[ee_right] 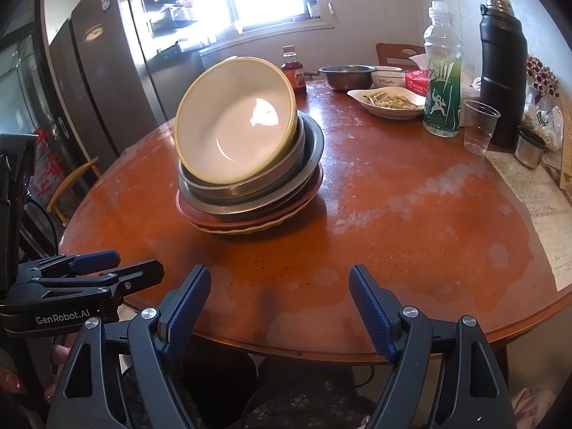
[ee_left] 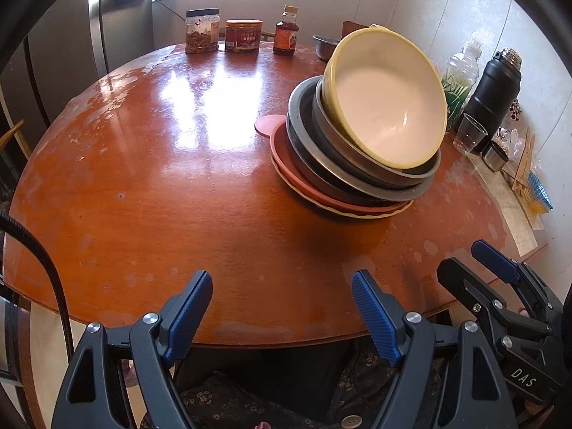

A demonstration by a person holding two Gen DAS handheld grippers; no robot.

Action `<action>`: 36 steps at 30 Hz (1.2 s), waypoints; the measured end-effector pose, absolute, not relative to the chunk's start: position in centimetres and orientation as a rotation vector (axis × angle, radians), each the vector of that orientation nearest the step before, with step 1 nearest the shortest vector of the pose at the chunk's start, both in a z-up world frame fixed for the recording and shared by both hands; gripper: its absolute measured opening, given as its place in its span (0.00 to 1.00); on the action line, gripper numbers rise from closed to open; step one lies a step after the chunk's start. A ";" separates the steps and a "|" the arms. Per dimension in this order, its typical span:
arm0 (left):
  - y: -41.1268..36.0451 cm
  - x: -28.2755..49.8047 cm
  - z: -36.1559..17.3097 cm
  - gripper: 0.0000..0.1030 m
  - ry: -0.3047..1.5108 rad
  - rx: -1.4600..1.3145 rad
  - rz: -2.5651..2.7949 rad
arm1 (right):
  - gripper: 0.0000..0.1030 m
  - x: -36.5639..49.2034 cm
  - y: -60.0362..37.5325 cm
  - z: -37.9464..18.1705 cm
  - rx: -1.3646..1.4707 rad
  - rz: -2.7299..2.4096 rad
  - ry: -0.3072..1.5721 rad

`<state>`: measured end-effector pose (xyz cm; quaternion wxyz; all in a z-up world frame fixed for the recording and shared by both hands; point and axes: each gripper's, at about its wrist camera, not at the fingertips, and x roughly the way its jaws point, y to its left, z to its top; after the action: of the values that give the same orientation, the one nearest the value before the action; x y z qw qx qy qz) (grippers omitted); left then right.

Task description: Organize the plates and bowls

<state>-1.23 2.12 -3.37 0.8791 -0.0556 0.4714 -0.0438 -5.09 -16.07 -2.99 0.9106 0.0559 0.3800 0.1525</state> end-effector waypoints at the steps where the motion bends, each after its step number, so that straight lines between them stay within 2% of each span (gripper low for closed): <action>1: 2.1 -1.2 -3.4 0.78 0.983 -0.115 -0.091 | 0.78 -5.1 -16.1 -3.0 0.116 0.313 0.783; 36: 2.3 -1.2 -3.6 0.78 0.991 -0.120 -0.083 | 0.78 -5.0 -16.1 -3.1 0.121 0.299 0.793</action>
<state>-1.21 2.27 -3.56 0.8772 -0.0575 0.4750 -0.0399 -5.04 -16.12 -3.13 0.9099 0.0585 0.3843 0.1450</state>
